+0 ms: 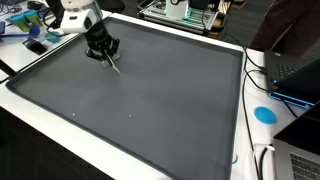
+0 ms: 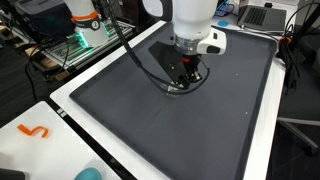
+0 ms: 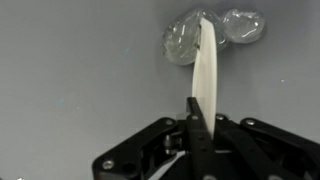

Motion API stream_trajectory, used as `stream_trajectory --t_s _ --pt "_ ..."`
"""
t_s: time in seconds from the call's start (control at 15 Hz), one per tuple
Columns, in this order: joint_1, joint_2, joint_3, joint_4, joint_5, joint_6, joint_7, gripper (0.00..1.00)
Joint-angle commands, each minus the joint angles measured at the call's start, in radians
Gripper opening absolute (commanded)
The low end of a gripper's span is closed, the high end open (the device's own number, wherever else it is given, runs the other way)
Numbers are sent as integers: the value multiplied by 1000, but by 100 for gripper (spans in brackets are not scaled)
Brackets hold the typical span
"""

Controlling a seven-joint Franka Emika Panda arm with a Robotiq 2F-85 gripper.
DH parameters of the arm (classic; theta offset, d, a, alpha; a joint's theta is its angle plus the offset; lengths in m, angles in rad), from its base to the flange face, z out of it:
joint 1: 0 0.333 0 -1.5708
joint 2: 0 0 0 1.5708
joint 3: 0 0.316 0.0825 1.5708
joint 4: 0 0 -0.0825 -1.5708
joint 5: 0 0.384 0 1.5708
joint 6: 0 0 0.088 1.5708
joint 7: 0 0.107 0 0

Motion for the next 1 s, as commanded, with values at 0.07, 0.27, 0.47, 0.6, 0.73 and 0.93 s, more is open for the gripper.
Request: stream_trajectory --t_s 0.07,0.27,0.47,0.6,0.73,0.93 --pt "-10 39 -39 -30 -52 43 11 1" --pt "-13 50 -45 -27 -49 47 17 1" --pt "-18 58 -53 -27 -50 49 30 1" --pt "-21 65 -59 -31 -51 58 39 1" --pt "-22 66 -64 -36 -60 52 50 1" --pt "-24 65 -73 -44 -64 48 62 1"
